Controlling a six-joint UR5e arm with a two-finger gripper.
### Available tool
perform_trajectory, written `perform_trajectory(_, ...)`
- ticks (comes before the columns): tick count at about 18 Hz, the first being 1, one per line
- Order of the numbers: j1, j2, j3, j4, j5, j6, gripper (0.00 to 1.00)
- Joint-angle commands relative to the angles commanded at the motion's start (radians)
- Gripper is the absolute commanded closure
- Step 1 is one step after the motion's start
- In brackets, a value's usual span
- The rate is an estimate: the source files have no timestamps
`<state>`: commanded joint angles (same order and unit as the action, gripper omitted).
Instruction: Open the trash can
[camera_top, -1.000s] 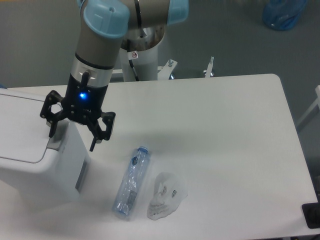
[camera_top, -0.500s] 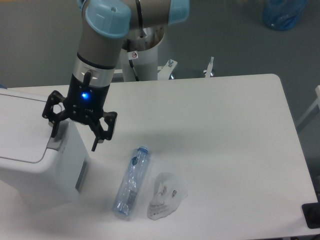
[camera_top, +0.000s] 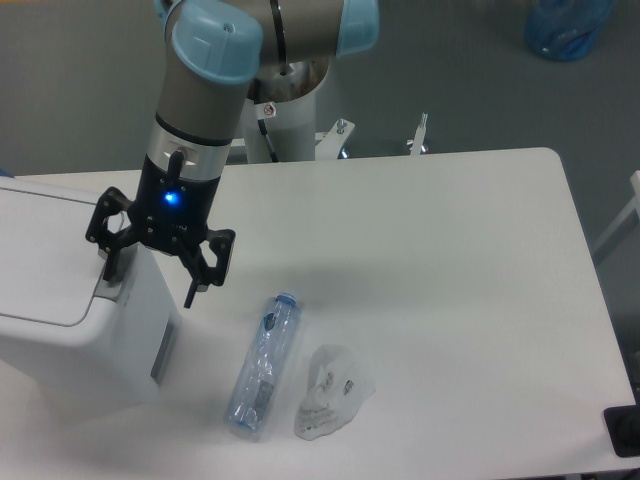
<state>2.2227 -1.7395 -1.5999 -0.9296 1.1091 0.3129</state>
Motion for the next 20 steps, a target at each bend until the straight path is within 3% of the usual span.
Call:
perform_trajectory(14, 0.005, 0.002, 0.002, 0.006, 0.002, 0.009, 0.0)
perform_trajectory(20, 0.07, 0.011, 0.008, 0.006, 0.002, 0.106, 0.0)
